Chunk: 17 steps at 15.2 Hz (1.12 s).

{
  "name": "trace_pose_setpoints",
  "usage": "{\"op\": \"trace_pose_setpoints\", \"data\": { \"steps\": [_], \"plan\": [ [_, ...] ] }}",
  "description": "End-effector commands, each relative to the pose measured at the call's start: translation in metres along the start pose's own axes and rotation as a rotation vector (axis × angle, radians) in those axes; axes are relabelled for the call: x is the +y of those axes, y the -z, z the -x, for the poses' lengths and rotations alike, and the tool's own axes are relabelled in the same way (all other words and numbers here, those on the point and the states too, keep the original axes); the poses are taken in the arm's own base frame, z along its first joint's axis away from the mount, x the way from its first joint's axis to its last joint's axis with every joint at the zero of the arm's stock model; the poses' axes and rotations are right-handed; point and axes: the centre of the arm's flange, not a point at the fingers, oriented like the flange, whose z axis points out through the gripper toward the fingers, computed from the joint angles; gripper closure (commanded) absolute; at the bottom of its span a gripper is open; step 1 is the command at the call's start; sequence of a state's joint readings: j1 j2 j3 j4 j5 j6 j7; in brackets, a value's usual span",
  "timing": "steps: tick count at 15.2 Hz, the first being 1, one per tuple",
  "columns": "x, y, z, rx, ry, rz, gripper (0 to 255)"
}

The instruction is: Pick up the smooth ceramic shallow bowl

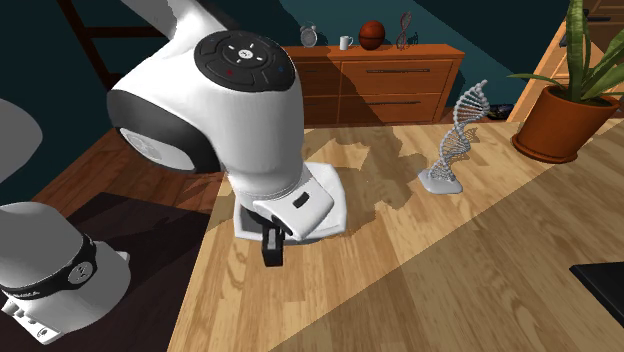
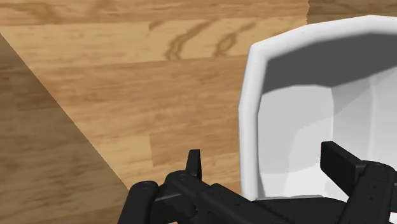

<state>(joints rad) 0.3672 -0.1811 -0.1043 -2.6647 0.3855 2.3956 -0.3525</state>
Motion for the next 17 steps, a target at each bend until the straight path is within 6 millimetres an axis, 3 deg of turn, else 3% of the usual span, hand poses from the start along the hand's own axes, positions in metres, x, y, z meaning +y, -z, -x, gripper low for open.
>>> {"op": "trace_pose_setpoints", "data": {
  "steps": [1,3,4,13,17],
  "plan": [
    [0.002,-0.011,-0.001,0.001,0.000,0.000,0],
    [0.003,-0.014,-0.001,0.001,0.000,0.000,0],
    [0.003,-0.014,0.000,0.001,0.000,0.000,255],
    [0.003,-0.014,-0.001,0.001,0.000,0.000,255],
    [-0.003,0.006,0.000,0.001,0.000,0.000,255]
  ]
}}
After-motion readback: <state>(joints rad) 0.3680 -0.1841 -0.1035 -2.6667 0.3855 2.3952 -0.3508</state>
